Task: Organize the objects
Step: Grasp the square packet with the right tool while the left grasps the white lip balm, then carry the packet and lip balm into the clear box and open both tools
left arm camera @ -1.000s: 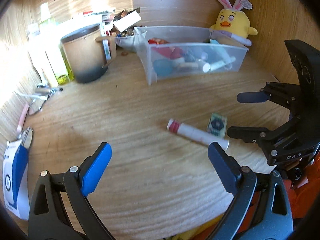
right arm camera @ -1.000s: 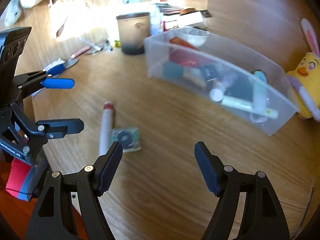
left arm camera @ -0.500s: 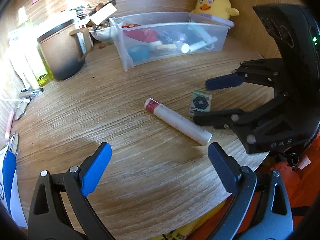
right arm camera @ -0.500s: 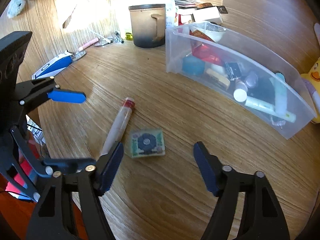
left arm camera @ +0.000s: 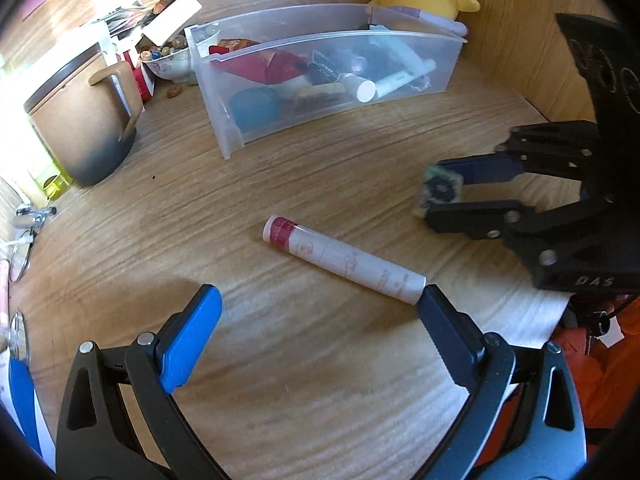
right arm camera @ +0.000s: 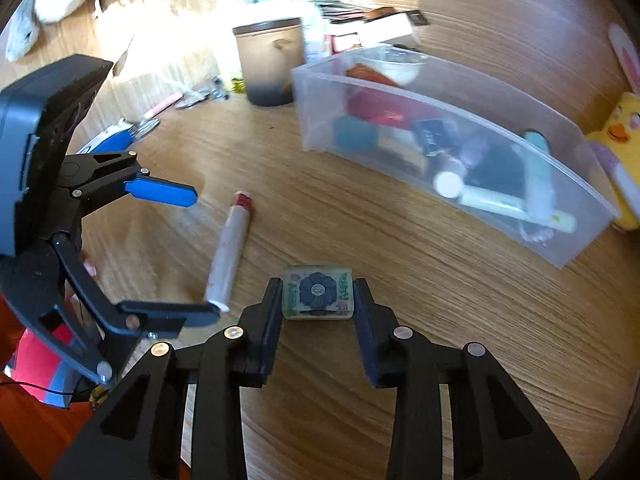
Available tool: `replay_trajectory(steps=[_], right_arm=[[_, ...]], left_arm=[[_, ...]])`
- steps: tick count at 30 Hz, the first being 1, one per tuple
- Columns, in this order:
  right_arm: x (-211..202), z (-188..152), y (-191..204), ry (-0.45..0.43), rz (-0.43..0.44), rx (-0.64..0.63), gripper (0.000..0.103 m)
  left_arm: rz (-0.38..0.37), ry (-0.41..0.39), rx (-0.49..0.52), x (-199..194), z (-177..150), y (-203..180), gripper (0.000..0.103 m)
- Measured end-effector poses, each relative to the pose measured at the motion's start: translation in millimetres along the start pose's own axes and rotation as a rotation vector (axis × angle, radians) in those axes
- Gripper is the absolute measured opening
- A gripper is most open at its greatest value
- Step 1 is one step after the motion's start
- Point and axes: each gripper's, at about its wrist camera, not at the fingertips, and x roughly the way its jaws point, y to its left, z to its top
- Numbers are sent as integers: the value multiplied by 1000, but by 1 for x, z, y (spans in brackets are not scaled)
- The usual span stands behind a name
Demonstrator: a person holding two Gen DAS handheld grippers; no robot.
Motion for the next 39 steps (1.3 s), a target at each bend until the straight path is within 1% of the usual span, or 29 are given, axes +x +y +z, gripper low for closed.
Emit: replay_trajectory(steps=[5,7,11,12,14,15,18,21,24,27,31,37,39], right_arm=[[-9,-3,-17,-14,-19,42,31],[-11,-4,-21,-17,-23,51,31],[-12,-5,-27,-23,-28,66,31],[-13,-5,-28,-26,-28,69,31],[-14,-6,-30,-31,-32,76,31],[-15,-5,-32,-34,-33,81,31],[-15,-3,-39,-38,-34,96,31],[-14,0,-44,-43,-32,112,31],[-14,2,-46,-52,-31,116,31],[-16,5,-50,-62,-32,118,31],[-22,10,-55,-89,-41,127,31],[-41,21,-66,-152,-68,151,31],[-46,25,-69,-173,-78,156,31]], left_arm=[[-4,33,10,10,16,3,100],[-15,43,25,15,23,4,101],[-12,33,20,23,35,8,101],[-10,26,17,23,36,8,100],[-8,5,13,22,36,8,93],[-7,-2,12,20,35,8,85],[-12,-13,-13,17,33,11,84],[5,-27,-30,15,28,10,84],[-13,-37,-63,10,27,13,84],[8,-75,-69,1,31,13,84],[27,-153,-65,-19,44,11,84],[40,-248,-62,-39,64,5,84],[53,-269,-66,-41,73,2,84]])
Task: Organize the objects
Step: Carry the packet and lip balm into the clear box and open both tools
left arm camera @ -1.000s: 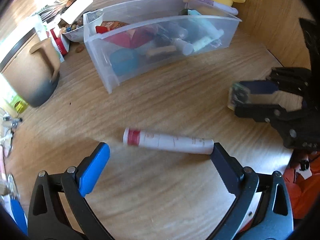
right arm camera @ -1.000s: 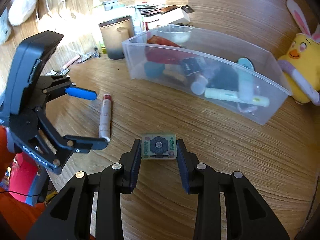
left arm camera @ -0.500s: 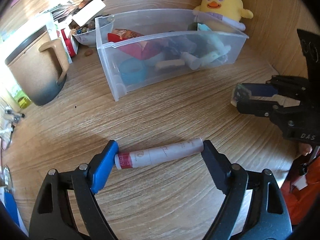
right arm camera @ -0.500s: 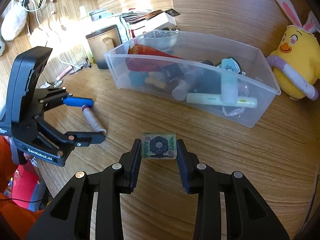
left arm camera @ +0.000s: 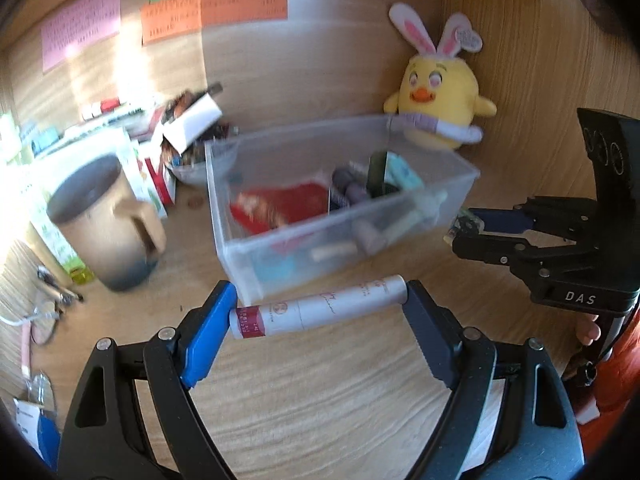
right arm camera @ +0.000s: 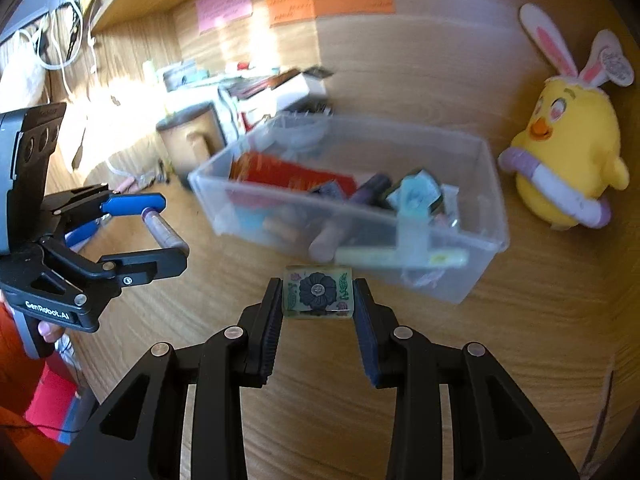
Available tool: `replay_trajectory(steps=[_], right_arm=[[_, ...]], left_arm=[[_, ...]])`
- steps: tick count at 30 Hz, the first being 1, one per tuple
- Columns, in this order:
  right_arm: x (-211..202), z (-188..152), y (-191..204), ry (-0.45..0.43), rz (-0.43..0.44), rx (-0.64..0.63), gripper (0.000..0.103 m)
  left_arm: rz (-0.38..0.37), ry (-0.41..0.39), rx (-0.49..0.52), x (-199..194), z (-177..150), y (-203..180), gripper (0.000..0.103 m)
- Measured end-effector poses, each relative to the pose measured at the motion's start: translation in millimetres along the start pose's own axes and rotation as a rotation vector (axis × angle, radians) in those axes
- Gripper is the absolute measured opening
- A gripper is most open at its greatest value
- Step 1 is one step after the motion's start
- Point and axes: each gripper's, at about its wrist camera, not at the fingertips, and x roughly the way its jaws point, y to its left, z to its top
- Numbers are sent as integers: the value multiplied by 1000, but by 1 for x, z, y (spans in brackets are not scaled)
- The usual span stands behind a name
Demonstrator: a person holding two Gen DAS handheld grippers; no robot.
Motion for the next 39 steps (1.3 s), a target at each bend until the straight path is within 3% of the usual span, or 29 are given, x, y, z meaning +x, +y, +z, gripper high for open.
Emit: replay_trajectory(steps=[8,15,31,39], right_arm=[[-22,31,-20,-105,-42,23,31],[-26,56,-39,-150,-79,32,31],[39,57,-71,-3,-107,100,31],[48,54,-65,6,-135,64,32]], left_arm=[[46,-55,9,2,27,-10,84],[34,-79,-18,12,51,-9,85],[20,18,-58,81,72,1,85],[-2,60,-98,99,71,8,85]])
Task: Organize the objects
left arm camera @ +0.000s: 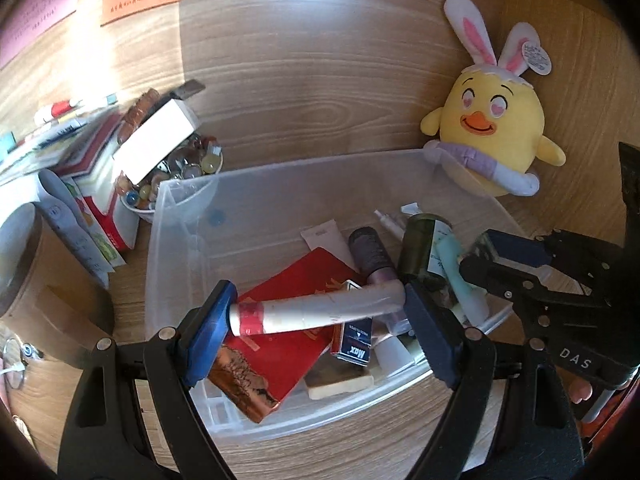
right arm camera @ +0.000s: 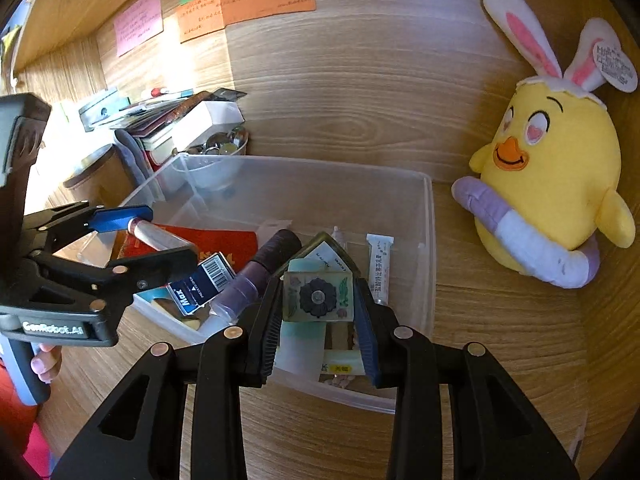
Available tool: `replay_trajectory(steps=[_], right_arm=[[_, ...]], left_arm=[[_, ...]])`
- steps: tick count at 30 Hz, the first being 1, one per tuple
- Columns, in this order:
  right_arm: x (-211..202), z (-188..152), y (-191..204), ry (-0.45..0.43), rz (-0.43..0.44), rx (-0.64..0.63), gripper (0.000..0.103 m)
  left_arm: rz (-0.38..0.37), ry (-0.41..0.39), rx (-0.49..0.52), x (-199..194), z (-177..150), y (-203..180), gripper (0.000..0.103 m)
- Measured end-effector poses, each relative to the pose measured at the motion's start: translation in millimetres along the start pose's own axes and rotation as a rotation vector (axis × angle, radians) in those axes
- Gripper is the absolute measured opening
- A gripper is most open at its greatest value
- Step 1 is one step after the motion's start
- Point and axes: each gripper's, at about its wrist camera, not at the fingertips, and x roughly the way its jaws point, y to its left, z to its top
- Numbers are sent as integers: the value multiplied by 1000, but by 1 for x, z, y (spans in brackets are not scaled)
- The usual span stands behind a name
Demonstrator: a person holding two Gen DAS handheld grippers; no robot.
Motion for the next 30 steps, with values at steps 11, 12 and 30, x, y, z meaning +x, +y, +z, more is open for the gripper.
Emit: replay_trajectory(steps=[11,12,30], right_arm=[[-13,2,0,-10,15,1,43],[-15,2,0,-14,17,3,44],[-73,-16,14,-133,-30,-23,79]], left_arm=[[-18,-60,29,-32,-1,-7,90],[-17,-66,31,-34,-2,-8,90],[26,-186,12,-84,-36,-12,99]])
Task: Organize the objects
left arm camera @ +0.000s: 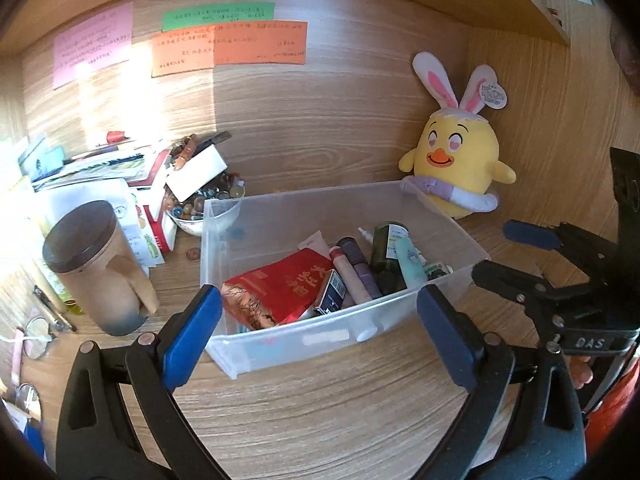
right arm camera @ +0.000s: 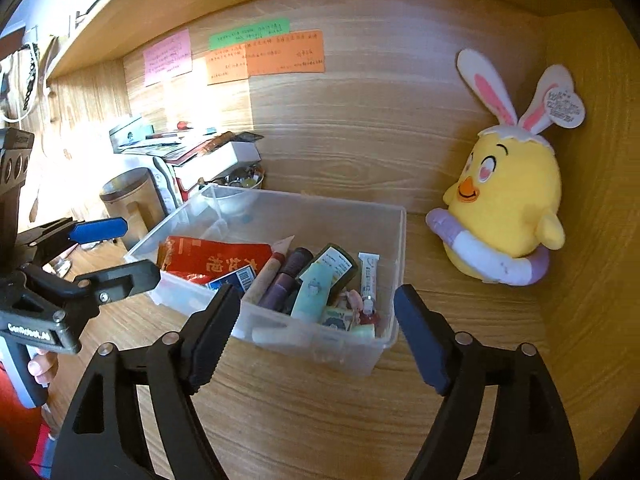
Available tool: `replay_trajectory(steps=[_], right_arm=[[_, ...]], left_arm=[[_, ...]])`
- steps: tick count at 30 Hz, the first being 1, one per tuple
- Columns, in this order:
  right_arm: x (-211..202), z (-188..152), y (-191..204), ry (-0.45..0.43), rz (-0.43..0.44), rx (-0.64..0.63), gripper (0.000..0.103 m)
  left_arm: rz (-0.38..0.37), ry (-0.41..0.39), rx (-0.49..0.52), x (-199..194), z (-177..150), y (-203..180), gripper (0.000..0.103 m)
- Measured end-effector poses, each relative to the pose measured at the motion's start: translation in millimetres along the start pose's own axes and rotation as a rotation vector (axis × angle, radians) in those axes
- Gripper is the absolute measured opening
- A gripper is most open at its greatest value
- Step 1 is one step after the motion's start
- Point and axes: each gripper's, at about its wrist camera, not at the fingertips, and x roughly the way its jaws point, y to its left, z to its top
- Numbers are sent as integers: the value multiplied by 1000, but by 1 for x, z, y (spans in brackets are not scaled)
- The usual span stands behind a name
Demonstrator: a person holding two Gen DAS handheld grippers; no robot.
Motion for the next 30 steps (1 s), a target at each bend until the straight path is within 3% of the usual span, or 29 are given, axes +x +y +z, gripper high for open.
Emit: replay_trajectory(steps=[30], right_arm=[[-6,-26,7,16,23,58,83]], left_arm=[[25,-1,-16,1,-27,-4,100]])
